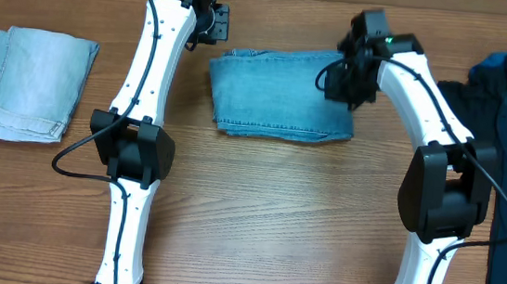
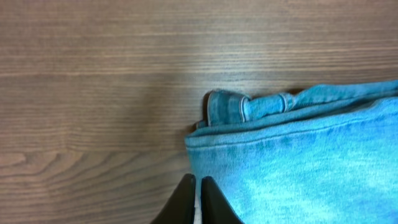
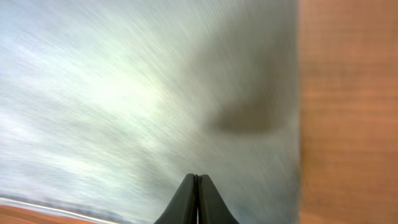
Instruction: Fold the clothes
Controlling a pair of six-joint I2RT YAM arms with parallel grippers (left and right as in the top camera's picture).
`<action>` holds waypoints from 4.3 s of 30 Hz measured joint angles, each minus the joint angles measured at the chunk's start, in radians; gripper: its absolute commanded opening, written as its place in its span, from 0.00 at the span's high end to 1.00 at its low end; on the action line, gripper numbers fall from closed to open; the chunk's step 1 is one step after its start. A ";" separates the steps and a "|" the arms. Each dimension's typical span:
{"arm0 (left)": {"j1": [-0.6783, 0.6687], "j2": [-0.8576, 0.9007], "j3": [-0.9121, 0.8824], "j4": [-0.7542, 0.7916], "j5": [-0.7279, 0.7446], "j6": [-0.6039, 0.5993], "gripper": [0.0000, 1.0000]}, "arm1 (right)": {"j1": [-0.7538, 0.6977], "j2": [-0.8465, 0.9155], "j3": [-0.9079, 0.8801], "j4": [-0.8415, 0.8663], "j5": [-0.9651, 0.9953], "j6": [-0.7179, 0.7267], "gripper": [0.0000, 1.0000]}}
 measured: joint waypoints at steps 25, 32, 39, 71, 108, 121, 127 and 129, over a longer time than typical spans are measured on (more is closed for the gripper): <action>-0.084 0.000 -0.266 0.047 0.097 -0.097 0.96 | 0.184 0.253 0.016 0.579 -0.106 0.055 0.96; -0.083 -0.010 -0.486 0.243 0.087 -0.108 0.96 | 0.161 0.269 0.016 0.603 -0.193 0.103 0.96; -0.083 -0.039 -0.489 0.216 0.083 -0.123 0.87 | 0.149 0.269 0.071 0.550 -0.237 0.092 0.67; -0.065 -0.264 -0.300 0.232 -0.027 -0.126 0.00 | -0.168 0.072 0.254 0.275 -0.132 0.075 0.00; -0.032 -0.112 -0.681 0.311 0.152 -0.115 0.00 | -0.169 0.072 0.254 0.275 -0.132 0.076 0.00; -0.023 -0.113 -0.710 0.378 0.329 -0.096 0.00 | -0.168 0.072 0.250 0.320 -0.130 0.075 0.00; -0.024 -0.113 -0.716 0.379 0.417 -0.076 0.00 | -0.169 0.074 0.251 0.457 -0.120 0.077 0.00; -0.024 -0.113 -0.718 0.380 0.431 -0.070 0.00 | -0.169 0.074 0.251 0.457 -0.121 0.079 0.00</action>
